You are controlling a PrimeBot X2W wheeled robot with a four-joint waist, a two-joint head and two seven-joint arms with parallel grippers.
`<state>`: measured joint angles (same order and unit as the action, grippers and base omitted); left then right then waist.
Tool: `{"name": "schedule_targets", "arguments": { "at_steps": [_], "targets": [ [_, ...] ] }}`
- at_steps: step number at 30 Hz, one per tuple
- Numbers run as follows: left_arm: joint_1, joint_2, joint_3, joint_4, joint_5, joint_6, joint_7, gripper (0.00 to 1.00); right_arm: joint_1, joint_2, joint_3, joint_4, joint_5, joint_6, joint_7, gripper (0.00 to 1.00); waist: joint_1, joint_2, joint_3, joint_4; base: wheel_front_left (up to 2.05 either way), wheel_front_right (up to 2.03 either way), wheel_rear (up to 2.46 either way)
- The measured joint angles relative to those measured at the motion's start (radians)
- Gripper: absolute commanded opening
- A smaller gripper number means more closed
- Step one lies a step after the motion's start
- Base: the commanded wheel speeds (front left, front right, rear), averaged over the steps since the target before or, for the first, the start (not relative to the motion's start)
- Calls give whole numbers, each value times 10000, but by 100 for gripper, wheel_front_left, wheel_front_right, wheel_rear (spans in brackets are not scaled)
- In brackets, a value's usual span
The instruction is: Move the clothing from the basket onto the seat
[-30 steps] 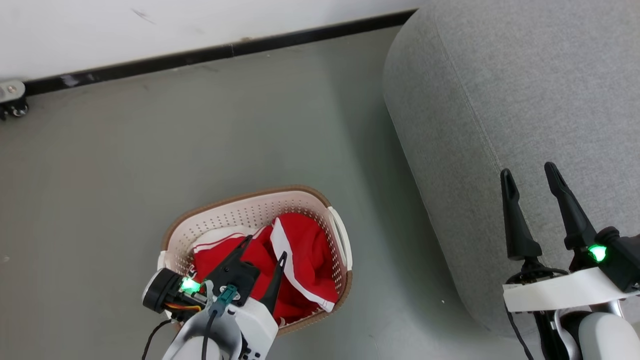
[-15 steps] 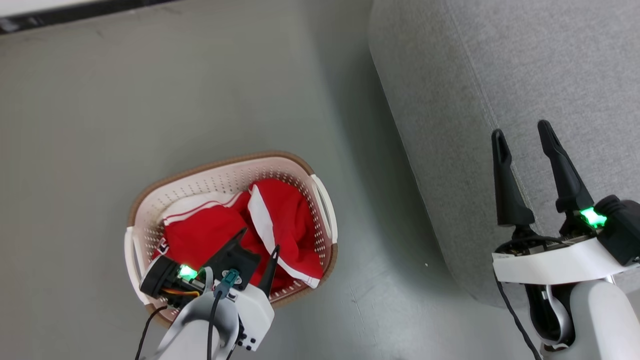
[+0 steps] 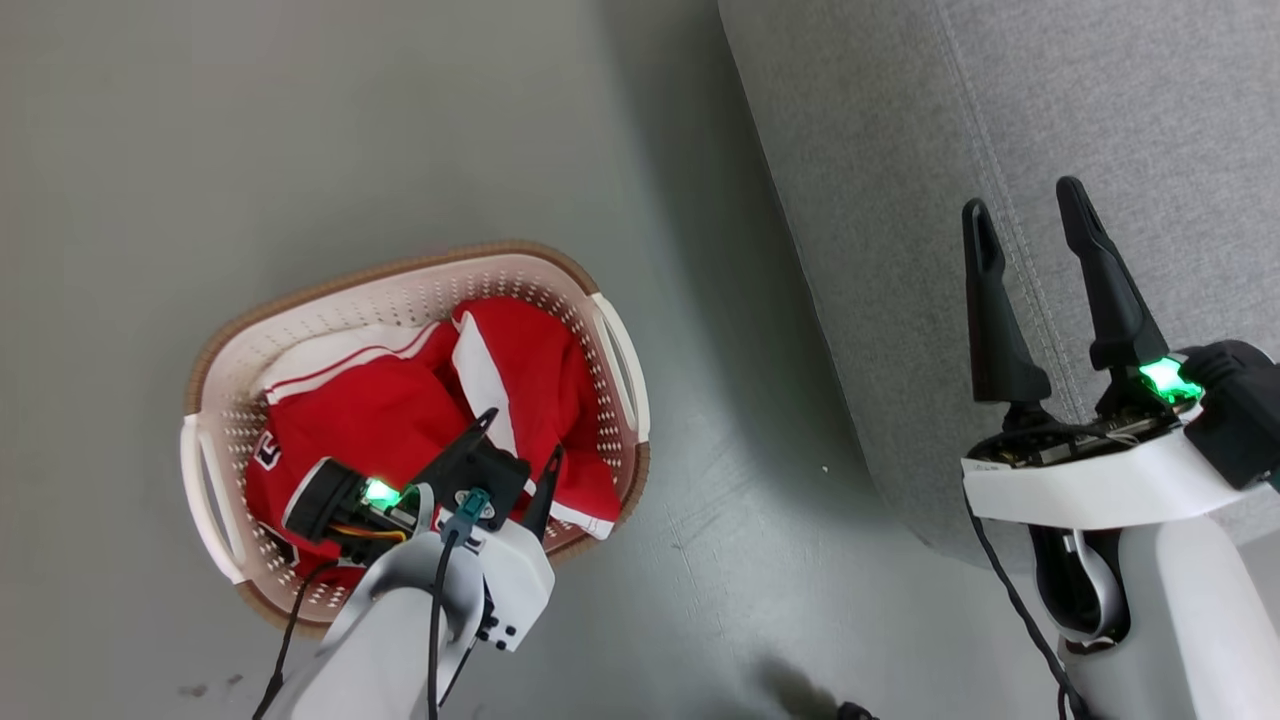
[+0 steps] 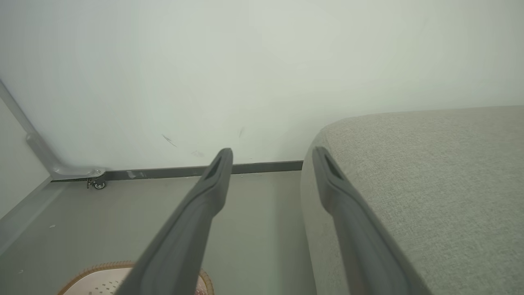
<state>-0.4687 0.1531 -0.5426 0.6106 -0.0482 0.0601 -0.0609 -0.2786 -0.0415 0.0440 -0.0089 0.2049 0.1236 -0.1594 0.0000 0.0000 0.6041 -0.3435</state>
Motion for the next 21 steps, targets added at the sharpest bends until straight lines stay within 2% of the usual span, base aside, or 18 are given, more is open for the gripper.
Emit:
{"name": "schedule_targets", "arguments": {
  "at_steps": [21],
  "targets": [
    [-1126, -36, 144, 1315, 73, -13, 357, 100, -1172, -4, 481, 732, 481, 0, -537, 100, 0, 0, 1545, -610, 0, 0, 0]
  ]
}}
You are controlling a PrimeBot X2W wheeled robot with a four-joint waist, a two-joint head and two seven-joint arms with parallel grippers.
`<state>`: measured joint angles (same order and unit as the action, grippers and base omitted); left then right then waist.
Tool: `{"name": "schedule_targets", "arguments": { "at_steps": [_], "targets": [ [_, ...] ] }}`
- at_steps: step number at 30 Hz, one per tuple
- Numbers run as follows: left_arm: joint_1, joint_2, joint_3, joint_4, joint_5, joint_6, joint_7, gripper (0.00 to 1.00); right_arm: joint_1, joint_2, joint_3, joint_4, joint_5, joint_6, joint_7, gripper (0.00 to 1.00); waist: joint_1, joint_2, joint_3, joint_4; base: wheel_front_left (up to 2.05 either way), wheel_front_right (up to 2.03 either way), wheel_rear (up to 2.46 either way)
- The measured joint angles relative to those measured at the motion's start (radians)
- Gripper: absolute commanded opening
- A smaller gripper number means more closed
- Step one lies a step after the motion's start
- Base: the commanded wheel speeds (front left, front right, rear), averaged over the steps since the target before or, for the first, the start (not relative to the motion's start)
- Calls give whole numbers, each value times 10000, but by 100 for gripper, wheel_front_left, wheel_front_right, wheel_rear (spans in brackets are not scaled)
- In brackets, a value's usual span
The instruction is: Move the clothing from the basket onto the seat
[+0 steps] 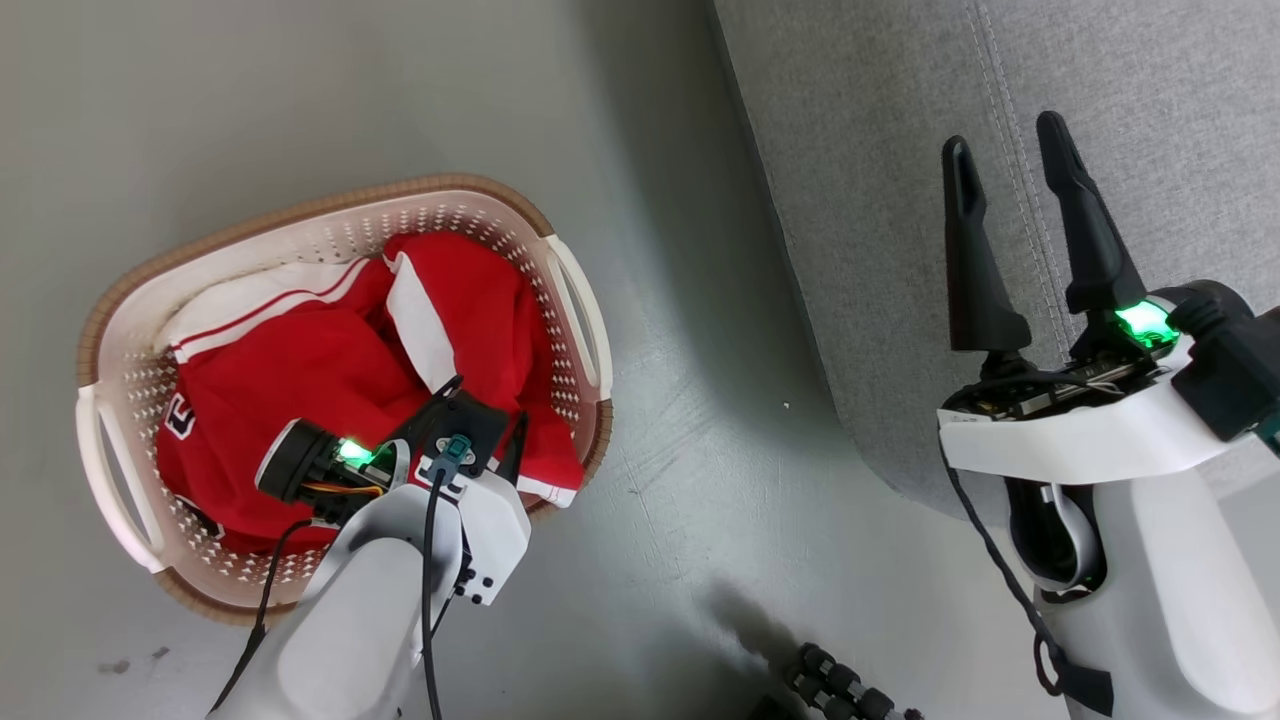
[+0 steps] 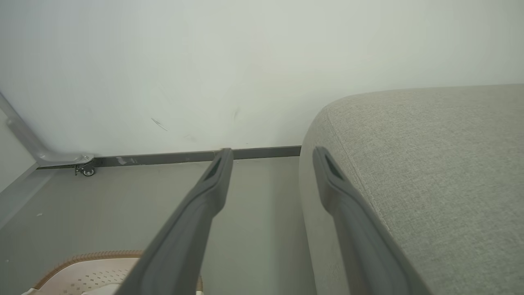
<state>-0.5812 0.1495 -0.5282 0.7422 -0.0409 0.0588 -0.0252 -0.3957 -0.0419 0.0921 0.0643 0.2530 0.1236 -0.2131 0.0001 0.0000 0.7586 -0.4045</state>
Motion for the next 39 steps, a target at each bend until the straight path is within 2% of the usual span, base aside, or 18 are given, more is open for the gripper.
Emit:
{"name": "schedule_targets", "arguments": {
  "at_steps": [10, 11, 12, 13, 14, 22, 32, 39],
  "targets": [
    [-308, 44, 25, 504, 12, 29, 198, 100, -415, 2, 221, 366, 188, 0, -171, 100, 0, 0, 396, -233, 0, 0, 0],
    [-333, 54, 33, 562, 10, 29, 209, 83, -418, 2, 255, 403, 213, 0, -173, 100, 0, 0, 421, -257, 0, 0, 0],
    [-358, 67, 56, 602, 8, 29, 207, 47, -433, 2, 299, 437, 222, 0, -190, 100, 0, 0, 442, -284, 0, 0, 0],
    [-369, 81, 81, 631, -2, 29, 205, 29, -478, 2, 355, 493, 232, 0, -236, 100, 0, 0, 455, -312, 0, 0, 0],
    [-371, 81, 81, 665, -4, 27, 205, 0, -552, 10, 370, 562, 240, 0, -259, 100, 0, 0, 456, -335, 0, 0, 0],
    [-384, 33, 111, 815, -82, 25, 15, 0, -631, 4, 370, 888, 240, 0, -318, 100, 0, 0, 307, -350, 0, 0, 0],
    [-603, 215, 259, 616, -92, 42, -740, 0, -814, 0, 157, 1317, 65, 0, -362, 100, 0, 0, -78, -198, 0, 0, 0],
    [-603, 67, 391, 257, -184, 251, -1335, 0, -827, 0, 174, 1553, -176, 0, -364, 100, 0, 0, -453, 27, 0, 0, 0]
  ]
}}
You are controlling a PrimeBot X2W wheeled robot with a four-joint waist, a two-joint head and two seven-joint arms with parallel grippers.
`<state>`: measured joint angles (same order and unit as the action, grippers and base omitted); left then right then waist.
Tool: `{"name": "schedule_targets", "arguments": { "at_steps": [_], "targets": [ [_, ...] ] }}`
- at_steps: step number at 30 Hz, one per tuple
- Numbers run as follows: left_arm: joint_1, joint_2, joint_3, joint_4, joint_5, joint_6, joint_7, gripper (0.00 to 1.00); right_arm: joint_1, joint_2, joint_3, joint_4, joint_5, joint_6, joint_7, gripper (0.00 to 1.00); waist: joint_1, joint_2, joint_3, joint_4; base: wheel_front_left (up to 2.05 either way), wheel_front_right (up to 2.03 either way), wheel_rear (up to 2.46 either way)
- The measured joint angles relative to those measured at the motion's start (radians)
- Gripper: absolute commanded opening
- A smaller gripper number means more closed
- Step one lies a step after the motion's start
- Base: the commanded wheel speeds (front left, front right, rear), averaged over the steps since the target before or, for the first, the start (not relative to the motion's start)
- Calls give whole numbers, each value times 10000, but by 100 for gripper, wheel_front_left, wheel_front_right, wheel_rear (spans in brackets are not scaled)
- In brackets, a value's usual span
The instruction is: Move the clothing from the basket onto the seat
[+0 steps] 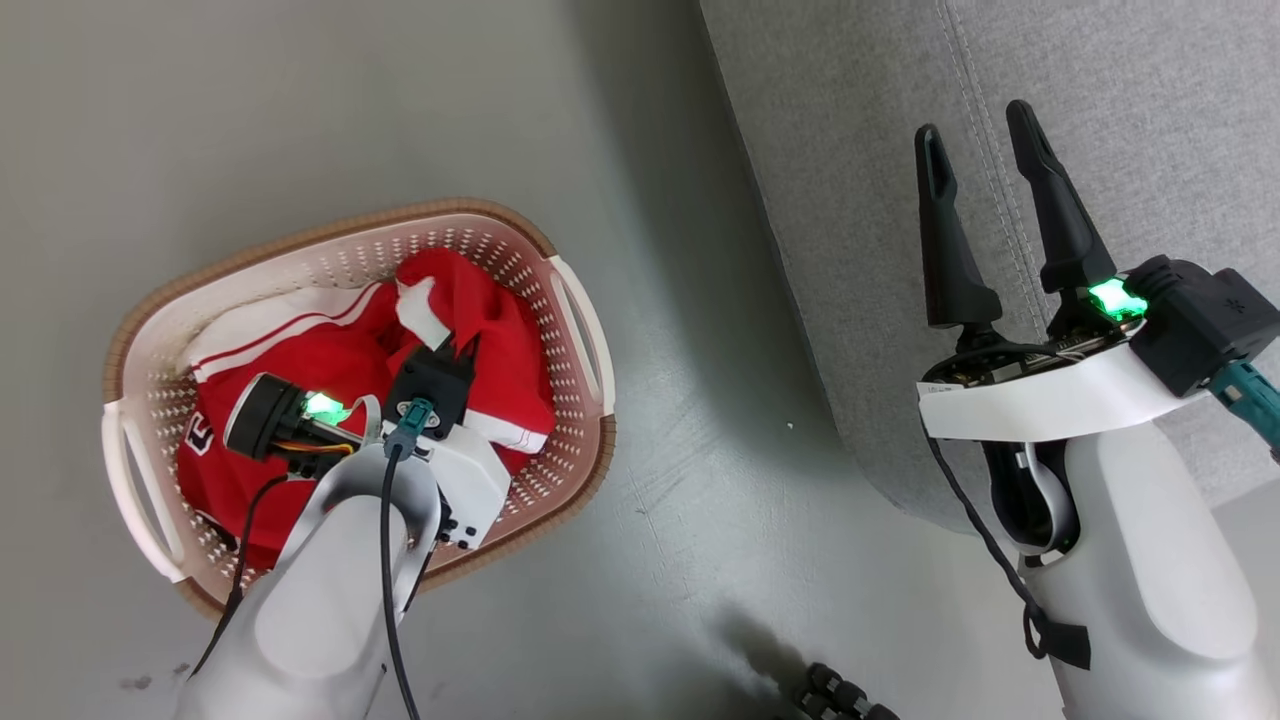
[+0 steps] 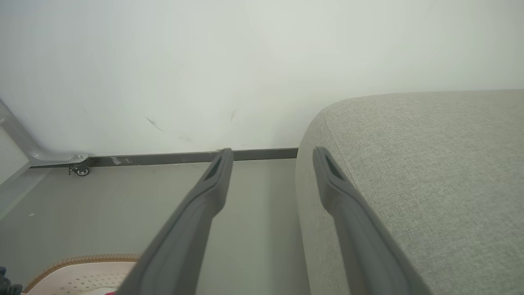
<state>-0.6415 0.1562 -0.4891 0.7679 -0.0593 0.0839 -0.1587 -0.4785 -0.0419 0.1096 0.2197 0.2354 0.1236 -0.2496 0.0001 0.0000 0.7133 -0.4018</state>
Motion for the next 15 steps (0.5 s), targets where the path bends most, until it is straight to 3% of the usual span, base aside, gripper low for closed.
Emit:
{"name": "schedule_targets", "arguments": {
  "at_steps": [15],
  "targets": [
    [267, 75, 431, -1030, -278, 416, -723, 0, -212, -15, -84, 146, -546, 0, -2, 100, 0, 0, -937, 697, 0, 0, 0]
  ]
}}
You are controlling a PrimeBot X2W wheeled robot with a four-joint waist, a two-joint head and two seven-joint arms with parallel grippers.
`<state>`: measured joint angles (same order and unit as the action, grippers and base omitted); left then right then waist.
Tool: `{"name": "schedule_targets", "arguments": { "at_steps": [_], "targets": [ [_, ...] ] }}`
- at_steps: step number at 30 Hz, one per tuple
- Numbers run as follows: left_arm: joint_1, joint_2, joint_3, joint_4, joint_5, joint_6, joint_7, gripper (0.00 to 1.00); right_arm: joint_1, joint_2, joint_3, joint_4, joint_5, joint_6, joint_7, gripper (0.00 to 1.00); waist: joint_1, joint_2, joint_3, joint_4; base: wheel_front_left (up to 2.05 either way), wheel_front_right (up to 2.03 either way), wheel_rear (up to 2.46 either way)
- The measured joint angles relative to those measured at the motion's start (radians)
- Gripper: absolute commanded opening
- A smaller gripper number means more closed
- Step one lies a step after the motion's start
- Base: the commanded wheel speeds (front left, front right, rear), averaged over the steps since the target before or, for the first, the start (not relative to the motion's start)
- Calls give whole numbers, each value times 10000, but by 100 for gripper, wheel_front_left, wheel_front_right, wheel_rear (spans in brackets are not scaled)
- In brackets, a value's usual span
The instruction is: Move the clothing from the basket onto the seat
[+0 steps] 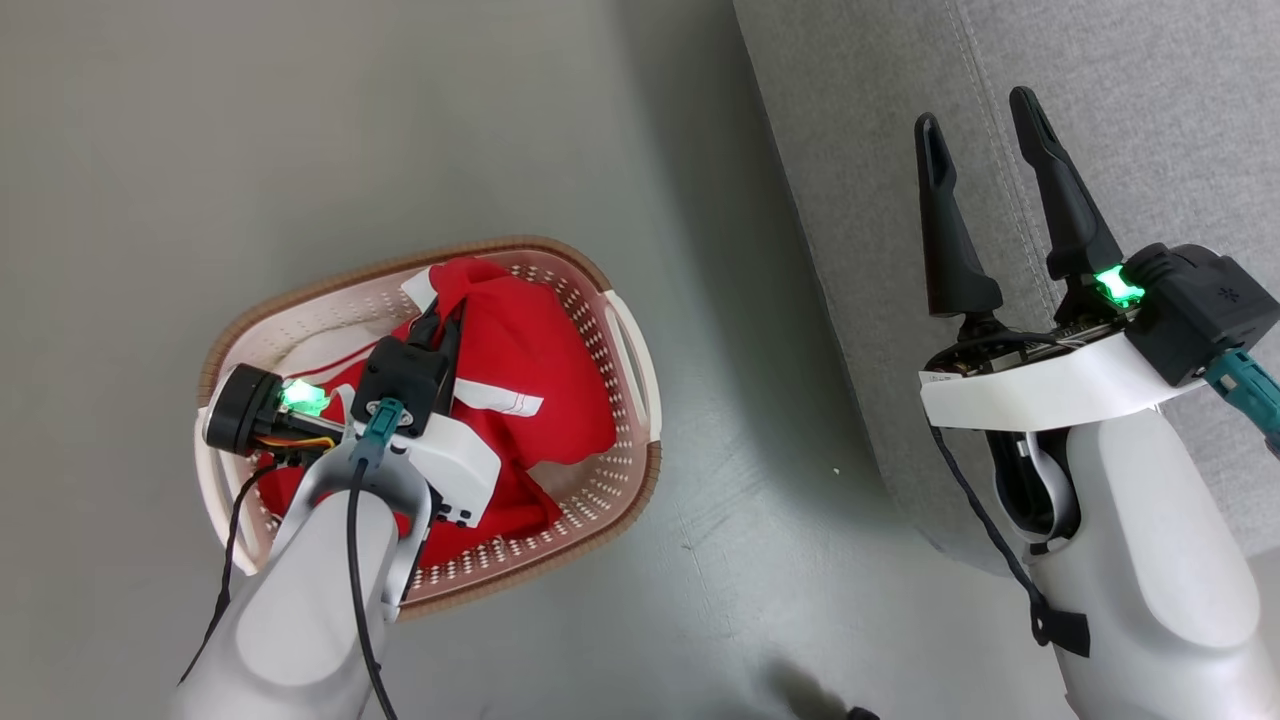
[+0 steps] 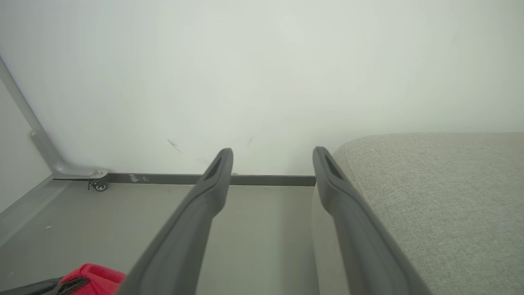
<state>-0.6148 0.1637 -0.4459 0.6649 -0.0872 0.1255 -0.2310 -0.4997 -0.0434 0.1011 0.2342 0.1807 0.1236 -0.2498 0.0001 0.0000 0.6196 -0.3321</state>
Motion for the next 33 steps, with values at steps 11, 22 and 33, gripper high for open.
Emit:
{"name": "schedule_targets", "arguments": {
  "at_steps": [11, 22, 33],
  "targets": [
    [472, 188, 222, -1026, -73, 314, -132, 0, 64, -19, -167, 205, -253, 0, -23, 100, 0, 0, -712, 483, 0, 0, 0],
    [926, 401, 497, -2280, -127, 596, -165, 0, 399, -54, -197, 464, -608, 0, -23, 100, 0, 0, -1575, 979, 0, 0, 0],
    [1341, 604, 809, -3639, -242, 771, -173, 0, 817, -219, 100, 782, -851, 0, -23, 100, 0, 0, -2595, 1437, 0, 0, 0]
  ]
}}
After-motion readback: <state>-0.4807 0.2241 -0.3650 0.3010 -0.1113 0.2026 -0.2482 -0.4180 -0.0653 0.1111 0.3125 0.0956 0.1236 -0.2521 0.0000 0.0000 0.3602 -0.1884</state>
